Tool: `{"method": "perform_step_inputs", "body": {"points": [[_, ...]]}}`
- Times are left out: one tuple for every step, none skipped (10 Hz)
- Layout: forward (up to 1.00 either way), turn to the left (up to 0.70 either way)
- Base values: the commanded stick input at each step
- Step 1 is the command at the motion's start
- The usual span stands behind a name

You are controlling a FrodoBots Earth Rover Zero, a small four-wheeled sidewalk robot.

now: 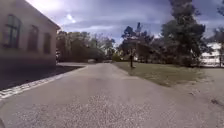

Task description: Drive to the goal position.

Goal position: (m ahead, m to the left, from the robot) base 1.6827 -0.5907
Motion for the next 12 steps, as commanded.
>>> {"method": "perform_step_inputs", "body": {"points": [[0.70,0.07],[0.70,0.07],[0.70,0.07],[0.70,0.07],[0.70,0.07],[0.70,0.07],[0.70,0.07],[0.70,0.07],[0.70,0.07],[0.70,0.07],[0.70,0.07],[0.70,0.07]]}}
